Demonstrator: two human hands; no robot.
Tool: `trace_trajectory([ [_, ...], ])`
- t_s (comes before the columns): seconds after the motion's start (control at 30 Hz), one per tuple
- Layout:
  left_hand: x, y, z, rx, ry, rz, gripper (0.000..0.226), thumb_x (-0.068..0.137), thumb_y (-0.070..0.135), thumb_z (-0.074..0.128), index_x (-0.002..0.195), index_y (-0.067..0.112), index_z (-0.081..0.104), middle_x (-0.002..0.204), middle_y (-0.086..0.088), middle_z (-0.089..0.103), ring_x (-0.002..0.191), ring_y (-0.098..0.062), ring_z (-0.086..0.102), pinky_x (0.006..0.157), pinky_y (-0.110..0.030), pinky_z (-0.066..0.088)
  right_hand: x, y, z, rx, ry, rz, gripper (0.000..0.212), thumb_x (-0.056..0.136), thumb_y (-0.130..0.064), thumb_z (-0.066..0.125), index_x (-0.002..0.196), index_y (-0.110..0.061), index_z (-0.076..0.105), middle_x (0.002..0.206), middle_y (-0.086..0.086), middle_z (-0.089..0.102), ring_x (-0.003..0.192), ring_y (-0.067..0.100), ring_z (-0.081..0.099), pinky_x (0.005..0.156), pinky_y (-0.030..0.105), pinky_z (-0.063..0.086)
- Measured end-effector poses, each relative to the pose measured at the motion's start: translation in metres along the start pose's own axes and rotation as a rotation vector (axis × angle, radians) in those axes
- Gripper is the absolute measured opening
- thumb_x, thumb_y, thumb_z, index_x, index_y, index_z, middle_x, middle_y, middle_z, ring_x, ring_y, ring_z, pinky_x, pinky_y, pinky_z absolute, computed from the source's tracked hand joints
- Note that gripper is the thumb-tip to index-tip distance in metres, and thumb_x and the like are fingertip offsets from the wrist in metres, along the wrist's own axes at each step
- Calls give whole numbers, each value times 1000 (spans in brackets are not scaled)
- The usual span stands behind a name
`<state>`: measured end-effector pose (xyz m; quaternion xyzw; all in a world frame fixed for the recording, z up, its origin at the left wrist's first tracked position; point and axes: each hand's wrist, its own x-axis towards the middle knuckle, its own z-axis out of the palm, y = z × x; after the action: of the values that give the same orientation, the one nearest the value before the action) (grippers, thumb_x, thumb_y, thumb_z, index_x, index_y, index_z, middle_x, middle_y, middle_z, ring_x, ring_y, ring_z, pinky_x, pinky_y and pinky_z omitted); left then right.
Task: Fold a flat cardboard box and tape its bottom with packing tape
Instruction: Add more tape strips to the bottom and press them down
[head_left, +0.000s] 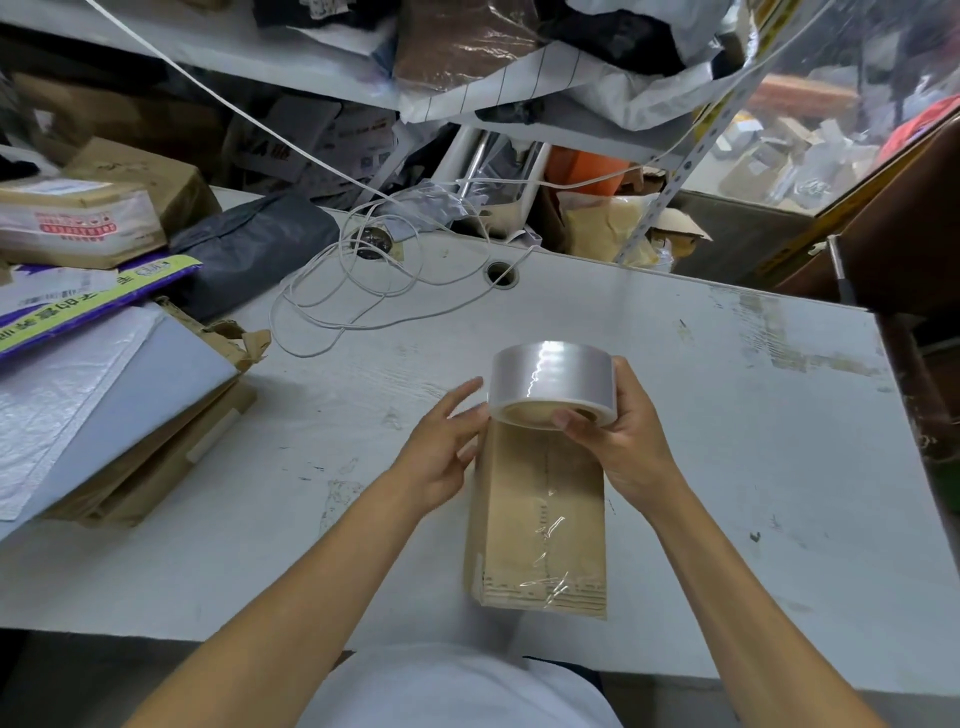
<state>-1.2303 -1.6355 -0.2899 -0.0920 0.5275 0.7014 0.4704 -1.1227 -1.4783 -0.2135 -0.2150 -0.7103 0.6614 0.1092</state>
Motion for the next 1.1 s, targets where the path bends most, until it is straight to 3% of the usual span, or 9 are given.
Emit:
trace_trajectory([
  [0.1, -2, 9, 7, -151, -57, -153, 33, 88, 1, 58, 91, 25, 81, 87, 6, 71, 88, -11, 56, 75, -24, 38, 0, 0, 2, -5, 0, -17, 61, 66, -49, 80, 112, -22, 52, 98, -20, 62, 91, 0, 60, 71, 19, 53],
  [0.2, -3, 9, 15, -200, -14, -152, 34, 87, 0, 58, 88, 25, 81, 89, 2, 70, 90, -14, 57, 76, -25, 41, -2, 2, 1, 9, 13, -22, 59, 67, -46, 82, 113, -22, 52, 98, -21, 62, 91, 0, 60, 72, 19, 52],
  [0.33, -7, 3, 11, 397, 216, 330, 33, 89, 12, 70, 107, 39, 66, 125, 4, 63, 118, -14, 55, 104, -32, 43, -4, 2, 1, 28, 25, -26, 58, 68, -42, 81, 114, -23, 52, 99, -22, 62, 92, 0, 61, 71, 19, 53],
  [0.4, -13, 2, 11, 590, 255, 555, 27, 89, 12, 70, 103, 36, 69, 113, 8, 68, 110, -11, 61, 100, -30, 49, -5, 1, 3, 18, 14, -30, 55, 69, -39, 78, 114, -23, 51, 97, -24, 62, 90, -2, 61, 70, 18, 53],
  [0.5, -25, -2, 14, 572, 233, 554, 22, 97, 14, 59, 112, 22, 74, 104, 9, 75, 102, -9, 67, 91, -26, 54, -5, 0, 4, 29, 10, -37, 53, 69, -34, 77, 113, -22, 51, 94, -25, 62, 88, -3, 61, 69, 18, 53],
  [0.67, -50, -13, 21, 521, -10, 414, 38, 100, 37, 50, 138, 33, 53, 126, 10, 66, 115, -4, 61, 92, -19, 51, -6, -1, 5, 21, 23, -43, 57, 66, -43, 80, 113, -25, 52, 94, -23, 63, 87, -2, 62, 70, 19, 54],
  [0.87, -37, 9, 15, 717, -213, 386, 74, 81, 11, 77, 127, 48, 33, 121, 20, 50, 107, 20, 50, 78, 0, 42, -7, -5, 6, -18, -2, -41, 66, 61, -55, 83, 111, -24, 53, 94, -19, 63, 87, 3, 62, 70, 23, 55],
  [0.97, -31, 11, 18, 709, -241, 336, 76, 75, 15, 76, 138, 29, 35, 125, 7, 51, 115, -1, 54, 83, -9, 48, -7, -16, 2, -152, -18, -69, 63, 61, -49, 84, 112, -27, 54, 98, -18, 62, 92, 5, 61, 74, 26, 53],
  [1.1, -26, 8, 16, 725, -280, 312, 86, 66, 31, 72, 141, 31, 31, 135, -5, 46, 126, -18, 50, 100, -39, 52, -4, -47, -1, -394, -53, -188, 57, 65, -56, 75, 116, -46, 52, 110, -26, 58, 109, 5, 56, 86, 23, 50],
])
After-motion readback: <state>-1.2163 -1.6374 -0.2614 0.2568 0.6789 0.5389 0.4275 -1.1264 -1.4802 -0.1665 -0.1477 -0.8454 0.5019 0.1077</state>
